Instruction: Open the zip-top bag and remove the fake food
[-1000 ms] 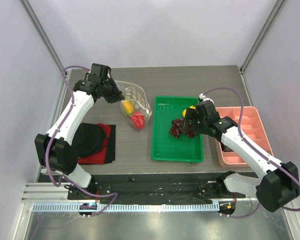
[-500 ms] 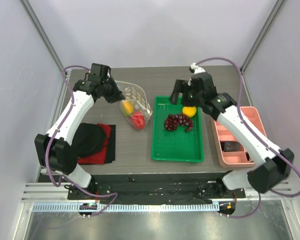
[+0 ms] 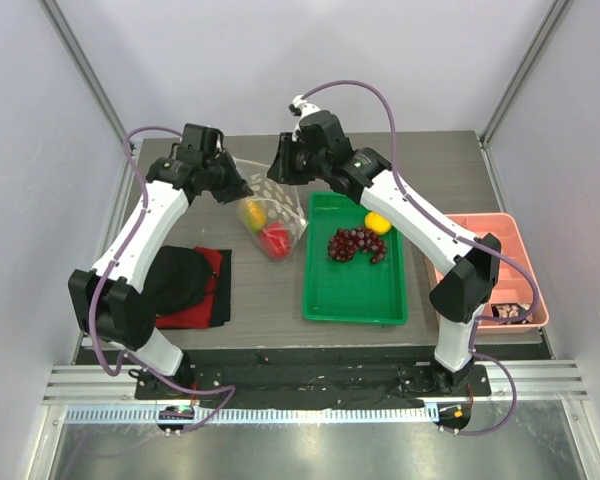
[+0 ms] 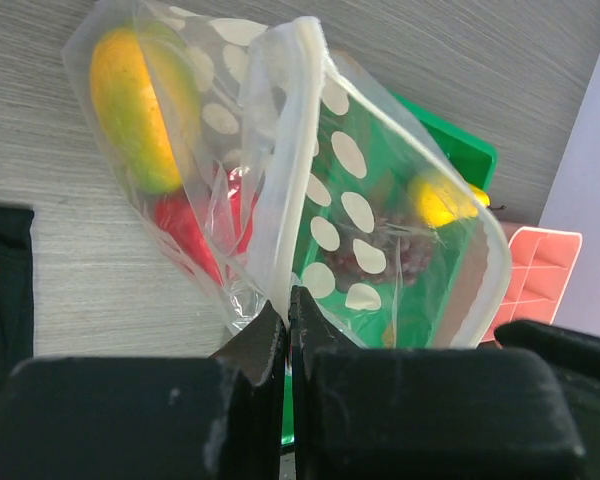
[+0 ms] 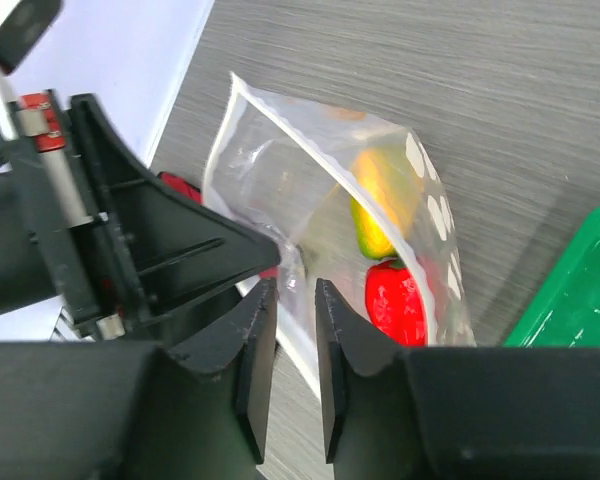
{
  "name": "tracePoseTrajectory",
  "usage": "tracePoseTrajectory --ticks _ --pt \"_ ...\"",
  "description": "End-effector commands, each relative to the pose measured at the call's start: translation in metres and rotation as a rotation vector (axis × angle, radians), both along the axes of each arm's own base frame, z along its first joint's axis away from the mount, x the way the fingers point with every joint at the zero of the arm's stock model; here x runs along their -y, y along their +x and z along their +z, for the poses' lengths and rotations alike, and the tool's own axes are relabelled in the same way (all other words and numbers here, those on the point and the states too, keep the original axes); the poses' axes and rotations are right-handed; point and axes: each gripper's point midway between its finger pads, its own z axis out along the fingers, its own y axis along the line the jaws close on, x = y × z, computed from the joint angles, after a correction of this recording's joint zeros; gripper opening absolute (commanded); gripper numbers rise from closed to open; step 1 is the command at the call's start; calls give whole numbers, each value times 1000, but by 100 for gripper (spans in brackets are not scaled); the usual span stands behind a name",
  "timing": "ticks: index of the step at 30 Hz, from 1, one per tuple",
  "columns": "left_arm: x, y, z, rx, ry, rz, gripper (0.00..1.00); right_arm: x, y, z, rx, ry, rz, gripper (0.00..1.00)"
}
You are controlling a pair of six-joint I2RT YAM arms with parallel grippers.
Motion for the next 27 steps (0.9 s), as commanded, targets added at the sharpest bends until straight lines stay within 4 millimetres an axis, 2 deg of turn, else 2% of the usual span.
tracePoseTrajectory --ticks 1,6,9,13,17,18,19,21,22,27 --pt "2 5 41 117 -33 -1 0 9 -5 39 92 -4 -20 27" --pt "2 2 48 135 -31 -9 0 16 -9 36 154 -108 -5 26" --pt "-1 2 51 151 -18 -10 0 -3 -12 11 106 -119 83 22" --pt "1 2 55 153 -27 -20 0 -18 -20 -1 78 -132 120 18" --pt "5 3 59 163 -44 -27 0 -17 -21 -31 49 -196 137 18" --pt "6 3 59 162 -48 -32 0 -19 -21 -36 46 -201 143 18" --pt "6 3 59 161 -50 -34 0 -19 -20 -50 25 -218 149 19" --pt "8 3 55 143 -51 -39 0 -25 -20 -58 20 -208 168 20" --pt "9 2 52 132 -56 -42 0 -27 -19 -70 5 -217 176 23" --pt "17 -1 46 94 -96 -61 0 -40 -19 -91 -44 -195 204 28"
